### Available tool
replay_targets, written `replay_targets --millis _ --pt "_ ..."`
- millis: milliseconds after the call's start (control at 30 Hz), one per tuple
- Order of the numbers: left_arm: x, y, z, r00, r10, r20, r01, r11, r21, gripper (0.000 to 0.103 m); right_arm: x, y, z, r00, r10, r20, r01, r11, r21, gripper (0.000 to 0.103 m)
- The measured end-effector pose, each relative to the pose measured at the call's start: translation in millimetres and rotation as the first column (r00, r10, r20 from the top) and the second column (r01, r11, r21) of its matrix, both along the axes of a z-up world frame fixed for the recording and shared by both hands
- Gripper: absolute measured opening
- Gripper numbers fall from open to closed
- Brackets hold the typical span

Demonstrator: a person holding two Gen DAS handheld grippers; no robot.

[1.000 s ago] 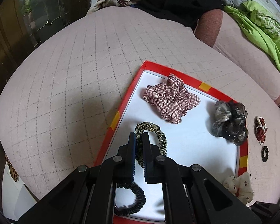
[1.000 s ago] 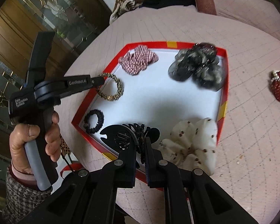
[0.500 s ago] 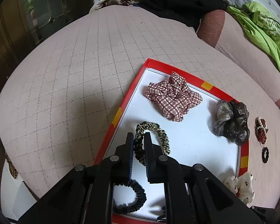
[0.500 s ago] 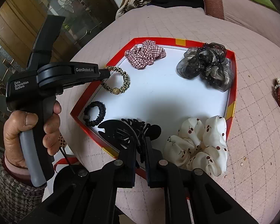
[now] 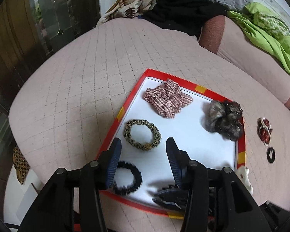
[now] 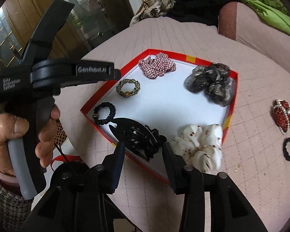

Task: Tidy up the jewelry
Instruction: 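Open the left tool on the gold bracelet while the right tool releases the claw clip, then move both open tools to the red polka-dot scrunchie and black hair tie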

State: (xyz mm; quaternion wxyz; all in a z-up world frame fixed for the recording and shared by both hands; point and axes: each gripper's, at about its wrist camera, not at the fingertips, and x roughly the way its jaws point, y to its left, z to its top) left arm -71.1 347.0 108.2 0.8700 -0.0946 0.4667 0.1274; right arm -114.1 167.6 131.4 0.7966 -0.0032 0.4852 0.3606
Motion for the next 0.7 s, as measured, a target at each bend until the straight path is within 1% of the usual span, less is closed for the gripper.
replay_targets --millis 233,333,467,700 --pt "-19 -41 14 0.998 -0.067 0.015 0.065 0.994 0.091 0.048 -6 -37 11 0.998 -0.061 0.009 0.061 0.998 0.025 0.052" --pt "-25 -61 19 0.995 -0.103 0.018 0.1 0.987 0.125 0.048 -8 -54 14 0.995 -0.093 0.018 0.093 0.995 0.033 0.053" --pt "-30 -80 24 0.99 -0.138 0.018 0.135 0.981 0.137 0.048 -11 -78 17 0.991 -0.132 0.032 0.131 0.991 0.038 0.054" --pt "-35 -113 34 0.983 -0.185 0.018 0.179 0.969 0.17 0.048 -8 -122 12 0.976 -0.218 0.006 0.217 0.974 0.065 0.055"
